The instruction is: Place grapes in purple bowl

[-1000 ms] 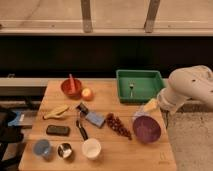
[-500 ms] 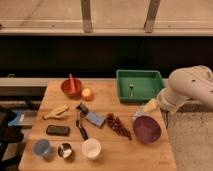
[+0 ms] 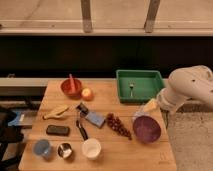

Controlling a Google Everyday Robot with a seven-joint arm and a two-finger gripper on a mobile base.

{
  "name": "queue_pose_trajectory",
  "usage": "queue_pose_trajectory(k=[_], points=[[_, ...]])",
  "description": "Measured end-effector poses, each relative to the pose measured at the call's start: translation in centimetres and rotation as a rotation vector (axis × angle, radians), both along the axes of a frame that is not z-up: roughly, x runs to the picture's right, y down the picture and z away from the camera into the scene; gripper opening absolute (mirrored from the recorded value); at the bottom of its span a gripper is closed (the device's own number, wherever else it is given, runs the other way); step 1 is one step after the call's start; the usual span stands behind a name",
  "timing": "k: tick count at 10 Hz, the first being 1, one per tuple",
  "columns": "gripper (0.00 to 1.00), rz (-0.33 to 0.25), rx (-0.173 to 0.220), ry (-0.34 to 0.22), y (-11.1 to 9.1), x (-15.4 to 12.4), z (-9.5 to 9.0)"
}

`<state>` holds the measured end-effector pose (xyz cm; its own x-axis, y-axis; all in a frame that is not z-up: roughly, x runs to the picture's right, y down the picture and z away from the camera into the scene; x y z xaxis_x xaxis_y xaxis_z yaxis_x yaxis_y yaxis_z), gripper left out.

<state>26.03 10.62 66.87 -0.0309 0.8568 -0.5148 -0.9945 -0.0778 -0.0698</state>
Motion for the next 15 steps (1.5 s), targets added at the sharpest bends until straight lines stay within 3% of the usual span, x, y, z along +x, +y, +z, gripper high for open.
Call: queue_pose_trajectory(k=[2, 5, 8, 11, 13, 15], points=[[0.80, -0.046, -0.003, -0.035, -0.6, -1.9, 0.8], [0.80, -0.142, -0.029, -0.114, -0.9, -7.4, 3.3], [0.80, -0.268, -0.089, -0.243, 1.7, -13.3, 5.1], [0.80, -0.353, -0.152, -0.338, 4.9, -16.7, 5.9], [0.80, -0.399, -0.167, -0.365, 6.3, -18.7, 7.2], [0.80, -0.406, -0.170, -0.352, 6.0, -19.0, 8.8]])
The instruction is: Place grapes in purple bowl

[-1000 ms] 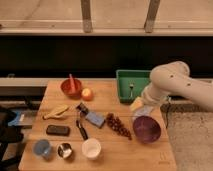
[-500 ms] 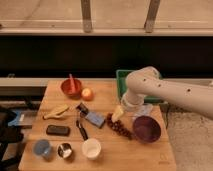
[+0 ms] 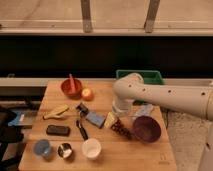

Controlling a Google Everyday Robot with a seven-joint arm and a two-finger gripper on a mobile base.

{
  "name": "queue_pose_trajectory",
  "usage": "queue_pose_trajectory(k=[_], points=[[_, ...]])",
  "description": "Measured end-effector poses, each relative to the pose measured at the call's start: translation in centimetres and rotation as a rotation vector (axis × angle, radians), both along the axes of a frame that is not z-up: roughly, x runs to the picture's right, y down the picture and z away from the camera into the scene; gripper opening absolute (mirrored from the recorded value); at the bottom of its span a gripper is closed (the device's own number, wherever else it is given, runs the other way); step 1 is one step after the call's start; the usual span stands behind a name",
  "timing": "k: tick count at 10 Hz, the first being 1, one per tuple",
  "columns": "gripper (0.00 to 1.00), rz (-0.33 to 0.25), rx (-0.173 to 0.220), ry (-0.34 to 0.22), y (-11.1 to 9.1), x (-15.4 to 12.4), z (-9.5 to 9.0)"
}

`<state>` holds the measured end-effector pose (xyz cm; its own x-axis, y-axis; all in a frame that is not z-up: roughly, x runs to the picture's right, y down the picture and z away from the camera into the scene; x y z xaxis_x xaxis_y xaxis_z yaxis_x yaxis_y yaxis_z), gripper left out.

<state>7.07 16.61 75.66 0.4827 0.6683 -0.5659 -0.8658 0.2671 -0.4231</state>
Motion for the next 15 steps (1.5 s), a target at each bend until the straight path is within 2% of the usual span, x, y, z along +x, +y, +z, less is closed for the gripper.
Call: queue_pose_trajectory(k=[2, 4, 7, 8, 10, 15], points=[[0.80, -0.020, -0.004, 0.016, -0.3, 0.0, 2.3], [0.80, -0.024, -0.028, 0.027, 0.5, 0.1, 5.0], [0.79, -0.012, -0.098, 0.048, 2.8, 0.6, 8.1], [0.75, -0.008, -0.112, 0.059, 3.4, 0.9, 8.6], [0.55, -0.004, -0.097, 0.086, 3.5, 1.4, 8.6], [0.05, 0.060, -0.032, 0.083, 1.3, 2.8, 6.4]])
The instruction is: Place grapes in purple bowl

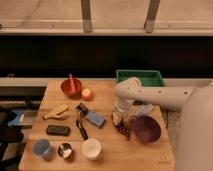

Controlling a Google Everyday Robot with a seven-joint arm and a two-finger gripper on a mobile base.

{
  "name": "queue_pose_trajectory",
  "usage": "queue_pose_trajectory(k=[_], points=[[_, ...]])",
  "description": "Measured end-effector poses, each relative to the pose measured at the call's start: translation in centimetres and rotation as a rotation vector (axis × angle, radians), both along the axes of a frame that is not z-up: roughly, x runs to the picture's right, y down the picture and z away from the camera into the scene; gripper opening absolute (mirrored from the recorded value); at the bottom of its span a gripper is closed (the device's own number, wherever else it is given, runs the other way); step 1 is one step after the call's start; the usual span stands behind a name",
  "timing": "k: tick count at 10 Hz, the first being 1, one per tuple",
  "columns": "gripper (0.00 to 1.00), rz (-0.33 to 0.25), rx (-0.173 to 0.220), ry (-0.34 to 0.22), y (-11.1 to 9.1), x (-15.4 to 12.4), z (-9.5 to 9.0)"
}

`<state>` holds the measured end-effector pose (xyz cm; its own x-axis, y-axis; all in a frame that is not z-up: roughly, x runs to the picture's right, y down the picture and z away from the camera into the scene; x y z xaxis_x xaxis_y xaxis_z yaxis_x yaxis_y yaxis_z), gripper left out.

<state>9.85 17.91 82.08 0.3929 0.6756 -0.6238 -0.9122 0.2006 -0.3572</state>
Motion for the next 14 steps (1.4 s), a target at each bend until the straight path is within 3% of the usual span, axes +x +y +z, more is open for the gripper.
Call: queue_pose_trajectory(k=[1, 5, 7, 10, 13, 14], points=[[0.01, 0.012, 0.012, -0.009, -0.6, 0.1, -0.5], [0.00, 0.083, 0.096, -0.056, -5.1, 0.3, -3.7], [0.00, 0.123, 0.157, -0.064, -8.2, 1.0, -5.6], [0.00, 0.186, 0.257, -0.020, -13.0, 4.6, -8.3], [0.00, 0.267, 0.332, 0.058, -15.6, 10.1, -10.4], [0.00, 0.294, 0.336, 0.088, -15.5, 11.7, -10.7]])
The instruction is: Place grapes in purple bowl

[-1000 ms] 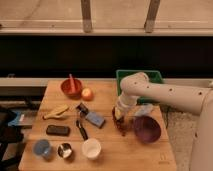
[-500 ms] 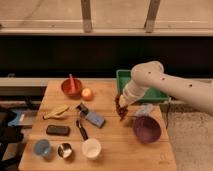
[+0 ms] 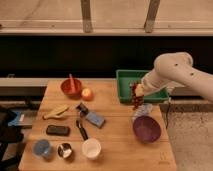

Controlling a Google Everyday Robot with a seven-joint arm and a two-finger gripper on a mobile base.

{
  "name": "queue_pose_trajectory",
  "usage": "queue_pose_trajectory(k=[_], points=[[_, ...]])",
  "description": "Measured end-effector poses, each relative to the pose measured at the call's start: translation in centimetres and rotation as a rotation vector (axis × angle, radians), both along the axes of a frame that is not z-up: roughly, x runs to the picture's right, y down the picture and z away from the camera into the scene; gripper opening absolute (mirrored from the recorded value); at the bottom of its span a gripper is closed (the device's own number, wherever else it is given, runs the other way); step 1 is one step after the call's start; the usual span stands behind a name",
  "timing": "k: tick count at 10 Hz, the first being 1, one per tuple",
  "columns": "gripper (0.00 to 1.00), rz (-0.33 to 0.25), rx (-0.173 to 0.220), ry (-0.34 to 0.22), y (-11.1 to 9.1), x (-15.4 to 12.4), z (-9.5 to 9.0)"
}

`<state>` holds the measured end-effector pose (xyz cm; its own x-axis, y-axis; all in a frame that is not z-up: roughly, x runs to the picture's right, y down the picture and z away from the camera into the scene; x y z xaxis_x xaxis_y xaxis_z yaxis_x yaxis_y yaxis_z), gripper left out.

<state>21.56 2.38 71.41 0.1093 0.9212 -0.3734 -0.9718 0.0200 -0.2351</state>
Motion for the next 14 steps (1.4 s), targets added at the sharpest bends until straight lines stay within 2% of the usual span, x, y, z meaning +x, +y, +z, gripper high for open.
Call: queue_pose_trajectory(k=[2, 3, 6, 9, 11, 12, 13, 14], points=[[0.00, 0.060, -0.025, 0.048, 1.5, 2.6, 0.1], [0.00, 0.080, -0.038, 0.058, 2.1, 3.0, 0.4], [0.00, 0.161, -0.110, 0.088, 6.0, 4.8, 1.6], [0.00, 0.228, -0.145, 0.110, 8.3, 6.0, 0.8], [0.00, 0.265, -0.172, 0.104, 10.0, 6.3, 0.3], [0.00, 0.288, -0.203, 0.092, 11.7, 6.0, 0.4], [0.02, 0.301, -0.230, 0.085, 13.1, 5.7, 0.6], [0.09, 0.310, -0.255, 0.082, 14.0, 5.5, 0.7]])
